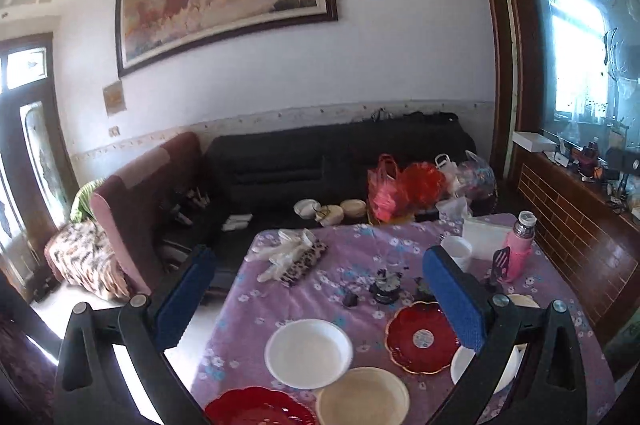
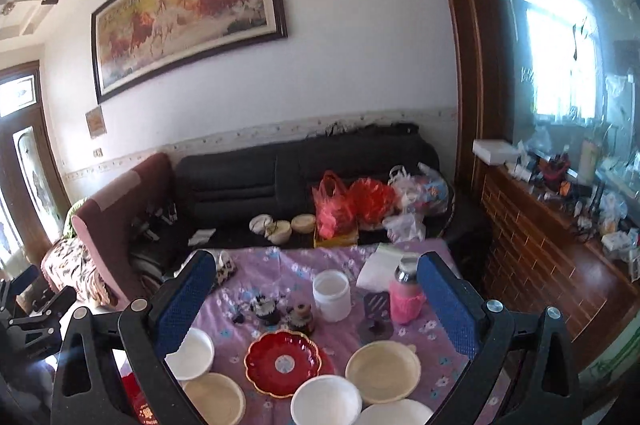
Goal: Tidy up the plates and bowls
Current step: 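Raise both tools and swing them toward the red gold-rimmed plate, then close both grippers on the rim of the red gold-rimmed plate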
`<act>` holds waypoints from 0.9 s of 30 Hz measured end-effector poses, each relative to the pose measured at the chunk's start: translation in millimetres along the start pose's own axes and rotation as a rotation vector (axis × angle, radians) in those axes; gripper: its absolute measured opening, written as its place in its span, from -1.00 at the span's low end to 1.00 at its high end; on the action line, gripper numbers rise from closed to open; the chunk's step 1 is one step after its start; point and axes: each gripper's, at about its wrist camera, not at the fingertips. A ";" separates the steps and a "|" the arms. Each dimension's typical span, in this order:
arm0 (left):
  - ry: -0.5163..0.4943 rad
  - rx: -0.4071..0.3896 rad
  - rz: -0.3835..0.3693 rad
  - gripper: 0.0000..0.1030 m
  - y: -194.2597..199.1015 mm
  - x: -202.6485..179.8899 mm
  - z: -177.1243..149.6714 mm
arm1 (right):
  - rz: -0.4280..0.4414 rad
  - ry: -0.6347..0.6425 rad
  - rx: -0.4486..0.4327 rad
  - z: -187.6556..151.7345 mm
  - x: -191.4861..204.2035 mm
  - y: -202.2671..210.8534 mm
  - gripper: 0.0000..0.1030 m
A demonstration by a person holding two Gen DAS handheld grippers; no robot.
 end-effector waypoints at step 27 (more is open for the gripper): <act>0.144 0.685 -0.258 0.18 -291.5 -74.0 -165.9 | 0.225 -0.082 0.636 -216.9 -29.0 -328.1 0.46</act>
Point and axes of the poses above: each gripper's, at about its wrist camera, not at the fingertips, and y roughly against the way its jaws point, x to its left, z to its top, and after that the axes turned 1 degree about z, right-handed
